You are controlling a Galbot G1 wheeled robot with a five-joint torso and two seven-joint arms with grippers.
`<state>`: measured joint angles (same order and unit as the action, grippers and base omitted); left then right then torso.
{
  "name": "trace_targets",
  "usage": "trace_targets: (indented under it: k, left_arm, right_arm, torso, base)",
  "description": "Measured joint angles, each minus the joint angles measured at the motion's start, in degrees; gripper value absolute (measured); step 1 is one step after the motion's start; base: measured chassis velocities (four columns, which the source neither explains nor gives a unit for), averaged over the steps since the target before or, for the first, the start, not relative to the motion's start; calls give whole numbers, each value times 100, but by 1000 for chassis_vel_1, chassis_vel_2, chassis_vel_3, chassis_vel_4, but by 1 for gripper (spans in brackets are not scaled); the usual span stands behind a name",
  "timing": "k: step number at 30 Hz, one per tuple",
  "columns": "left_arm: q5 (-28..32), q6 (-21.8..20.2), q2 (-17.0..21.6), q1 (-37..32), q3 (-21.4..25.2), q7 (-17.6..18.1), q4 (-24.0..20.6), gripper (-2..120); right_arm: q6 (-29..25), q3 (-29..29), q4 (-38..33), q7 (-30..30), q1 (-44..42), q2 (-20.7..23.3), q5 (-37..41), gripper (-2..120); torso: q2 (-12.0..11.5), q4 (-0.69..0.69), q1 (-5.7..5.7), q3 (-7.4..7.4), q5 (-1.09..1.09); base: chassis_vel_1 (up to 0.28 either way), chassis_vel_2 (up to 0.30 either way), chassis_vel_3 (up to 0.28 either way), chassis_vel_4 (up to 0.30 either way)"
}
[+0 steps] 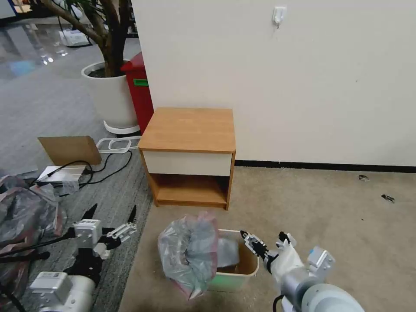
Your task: Pick up the garbage bag from the table and place it over the trash can.
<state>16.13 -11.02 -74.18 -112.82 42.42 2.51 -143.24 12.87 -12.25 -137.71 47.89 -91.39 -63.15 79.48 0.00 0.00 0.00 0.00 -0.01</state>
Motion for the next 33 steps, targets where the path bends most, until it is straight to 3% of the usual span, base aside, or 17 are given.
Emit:
trace_targets:
  k: [5, 6, 9, 17, 27, 28, 31, 33]
  left_arm:
    - [-60, -255, 257, 71, -156, -116, 0, 100]
    - [-78, -379, 455, 150, -271, -234, 0, 100]
    - [-32, -656, 1037, 472, -729, -419, 0, 100]
    - [54, -964, 1643, 1180, -1656, -421, 32, 100]
    - [8, -1294, 1533, 2058, -2719, -108, 871, 100]
    - [49, -1507, 1389, 2207, -2937, 10, 1065, 100]
    - [65, -1657, 1280, 2276, -3080, 88, 1170, 95]
    - [80, -2006, 1218, 2286, -3217, 311, 1190, 87]
  right_arm:
    - [37, 25, 28, -211, -14, -67, -393, 94]
    - [45, 39, 48, -280, -16, -110, -476, 97]
    - [68, 20, 131, -434, -47, -239, -670, 100]
    - [61, -149, 259, -704, -152, -352, -1019, 100]
    - [21, -276, 325, -869, -310, -570, -1351, 100]
    - [-7, -273, 354, -913, -334, -598, -1447, 100]
    - [-52, -257, 379, -948, -347, -613, -1528, 100]
    - [-110, -212, 435, -965, -351, -645, -1658, 100]
  torso:
    - [0, 0, 0, 0, 1]
    - [0, 1, 0, 0, 0]
    - [0, 1, 1, 0, 0]
    - [0, -1, 0, 0, 1]
    - [0, 0, 0, 0, 1]
    - [0, 0, 0, 0, 0]
    - [0, 0, 0, 0, 0]
    - [0, 0, 0, 0, 1]
  base:
    - [0, 0, 0, 0]
    - [0, 0, 0, 0]
    - [0, 0, 0, 0]
    - [0, 0, 0, 0]
    - [0, 0, 0, 0]
    - [0, 0, 0, 0]
    - [0, 0, 0, 0]
    - [0, 0, 0, 0]
